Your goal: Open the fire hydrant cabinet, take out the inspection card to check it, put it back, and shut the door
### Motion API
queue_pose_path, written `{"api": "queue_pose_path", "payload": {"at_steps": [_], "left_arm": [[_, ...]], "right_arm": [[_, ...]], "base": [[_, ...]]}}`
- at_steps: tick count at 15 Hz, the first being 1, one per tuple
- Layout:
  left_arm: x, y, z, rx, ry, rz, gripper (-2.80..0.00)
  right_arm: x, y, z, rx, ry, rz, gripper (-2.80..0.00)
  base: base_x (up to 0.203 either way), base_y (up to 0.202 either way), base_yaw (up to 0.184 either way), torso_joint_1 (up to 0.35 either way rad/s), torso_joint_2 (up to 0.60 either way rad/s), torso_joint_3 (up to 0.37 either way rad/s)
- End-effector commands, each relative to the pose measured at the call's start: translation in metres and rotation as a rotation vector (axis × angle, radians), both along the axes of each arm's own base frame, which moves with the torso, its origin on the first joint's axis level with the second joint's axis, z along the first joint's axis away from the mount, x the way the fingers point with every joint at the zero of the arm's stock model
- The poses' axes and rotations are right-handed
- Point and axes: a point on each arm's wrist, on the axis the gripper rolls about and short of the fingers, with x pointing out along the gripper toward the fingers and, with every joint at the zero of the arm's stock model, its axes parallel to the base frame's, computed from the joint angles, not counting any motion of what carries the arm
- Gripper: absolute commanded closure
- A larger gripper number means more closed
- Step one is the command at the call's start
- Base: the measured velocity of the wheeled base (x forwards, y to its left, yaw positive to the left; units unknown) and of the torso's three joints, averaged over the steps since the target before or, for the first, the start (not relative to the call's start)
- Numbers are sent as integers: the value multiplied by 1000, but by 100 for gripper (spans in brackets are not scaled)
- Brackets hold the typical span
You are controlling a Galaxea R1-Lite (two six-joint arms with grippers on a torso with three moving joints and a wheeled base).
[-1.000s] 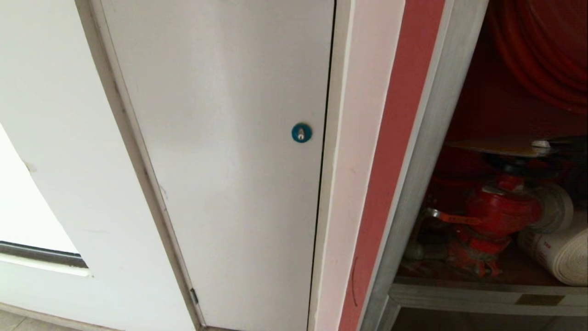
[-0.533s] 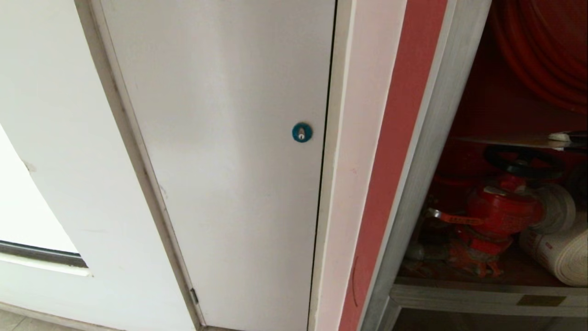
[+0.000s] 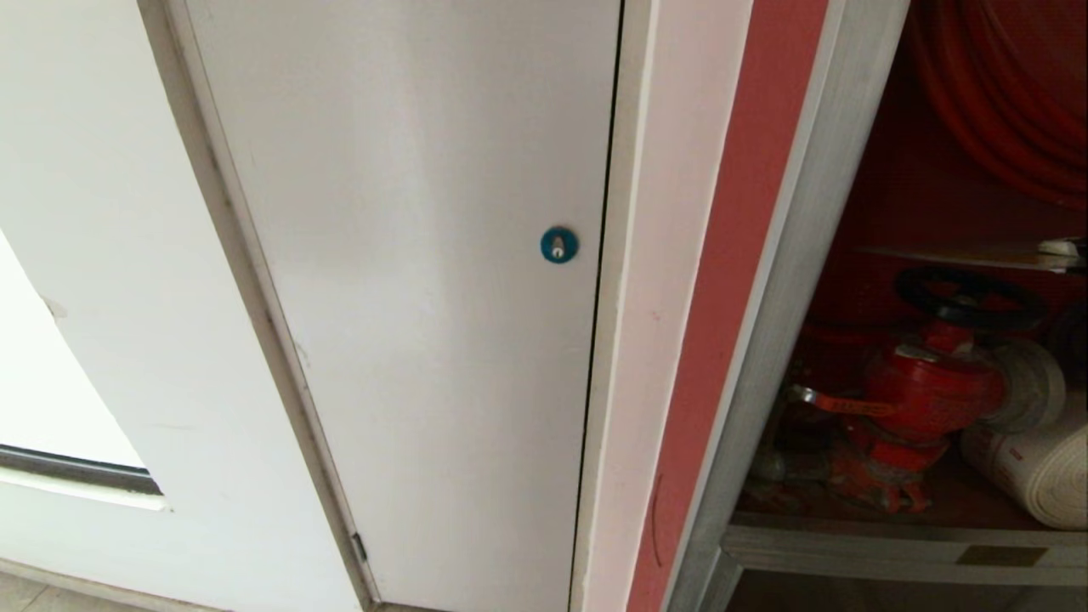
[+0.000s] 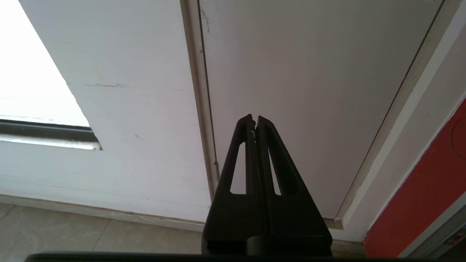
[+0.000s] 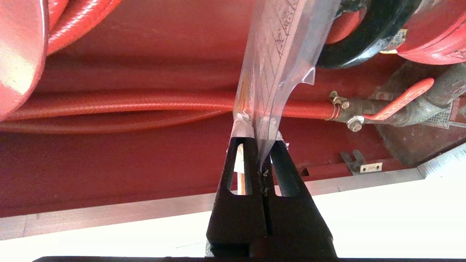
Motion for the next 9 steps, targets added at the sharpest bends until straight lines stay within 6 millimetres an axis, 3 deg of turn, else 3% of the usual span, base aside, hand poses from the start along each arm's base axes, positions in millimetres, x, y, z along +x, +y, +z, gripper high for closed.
{"api": "queue_pose_path", "payload": {"at_steps": [1,9], "left_arm": [[0,0,0,0,3,-1,0],[0,0,0,0,2,0,0]], "right_arm": [[0,-1,1,6,-3,-5,0],[30,-5,-12,36,52,32,0]], "base": [[0,0,0,0,0,0],[0,0,0,0,0,0]]}}
